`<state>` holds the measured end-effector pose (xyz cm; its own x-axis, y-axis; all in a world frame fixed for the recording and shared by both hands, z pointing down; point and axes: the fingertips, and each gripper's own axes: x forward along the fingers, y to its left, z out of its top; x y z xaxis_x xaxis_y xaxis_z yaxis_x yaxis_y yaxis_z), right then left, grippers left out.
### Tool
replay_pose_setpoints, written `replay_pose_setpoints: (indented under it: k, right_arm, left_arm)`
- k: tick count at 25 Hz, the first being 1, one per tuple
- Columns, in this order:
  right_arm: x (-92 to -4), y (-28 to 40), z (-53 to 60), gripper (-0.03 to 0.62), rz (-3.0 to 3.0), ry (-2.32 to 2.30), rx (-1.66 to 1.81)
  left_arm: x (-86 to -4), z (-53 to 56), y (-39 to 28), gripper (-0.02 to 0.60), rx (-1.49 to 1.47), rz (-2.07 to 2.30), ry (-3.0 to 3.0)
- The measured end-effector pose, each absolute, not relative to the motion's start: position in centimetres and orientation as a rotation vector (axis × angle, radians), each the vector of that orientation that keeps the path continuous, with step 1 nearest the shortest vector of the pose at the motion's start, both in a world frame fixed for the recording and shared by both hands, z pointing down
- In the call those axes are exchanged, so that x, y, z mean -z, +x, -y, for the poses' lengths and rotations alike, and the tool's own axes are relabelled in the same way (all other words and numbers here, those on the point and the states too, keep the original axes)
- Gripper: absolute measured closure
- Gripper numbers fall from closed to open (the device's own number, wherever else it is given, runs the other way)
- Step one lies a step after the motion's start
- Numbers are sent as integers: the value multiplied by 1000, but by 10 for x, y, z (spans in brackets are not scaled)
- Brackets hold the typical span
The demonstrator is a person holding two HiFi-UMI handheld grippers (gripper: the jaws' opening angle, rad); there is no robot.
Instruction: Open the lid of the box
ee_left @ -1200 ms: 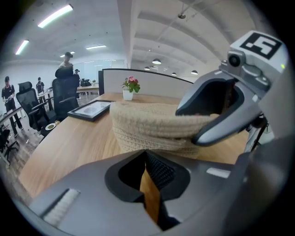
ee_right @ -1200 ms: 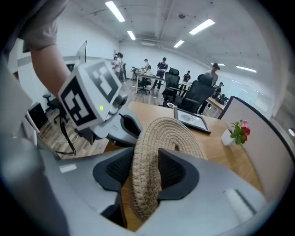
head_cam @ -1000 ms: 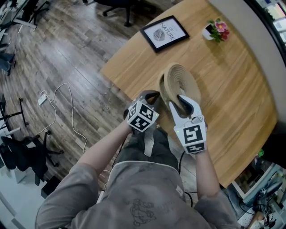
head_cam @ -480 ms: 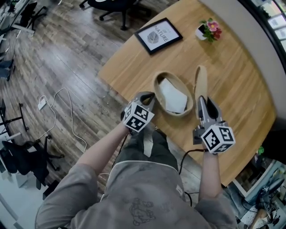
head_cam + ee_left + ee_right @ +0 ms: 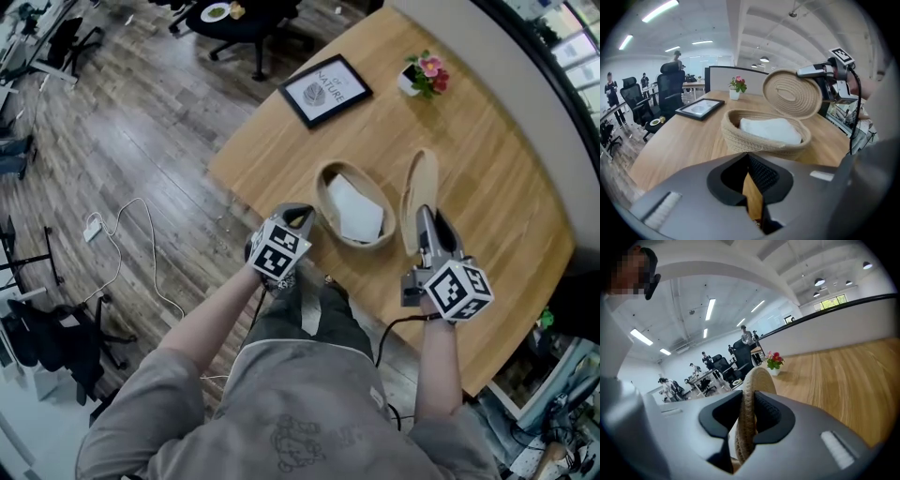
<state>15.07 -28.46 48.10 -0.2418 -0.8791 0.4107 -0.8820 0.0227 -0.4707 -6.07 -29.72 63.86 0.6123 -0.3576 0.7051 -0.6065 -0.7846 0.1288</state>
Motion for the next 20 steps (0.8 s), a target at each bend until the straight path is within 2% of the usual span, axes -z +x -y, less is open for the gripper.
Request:
replay_pose_setpoints:
  k: [4, 12, 20]
  right_arm:
    - [-423, 152, 295, 510, 2403, 1965, -993]
    - [-297, 126, 288, 510, 2620, 1918, -557]
    - [-206, 109, 264, 510, 2711, 1878, -211]
  left_arm:
    - [-592, 307, -74, 580, -927, 852, 2516]
    - [-454, 342, -95, 580, -738, 1090, 2701]
    - [-297, 340, -94, 580, -382, 1227, 2935]
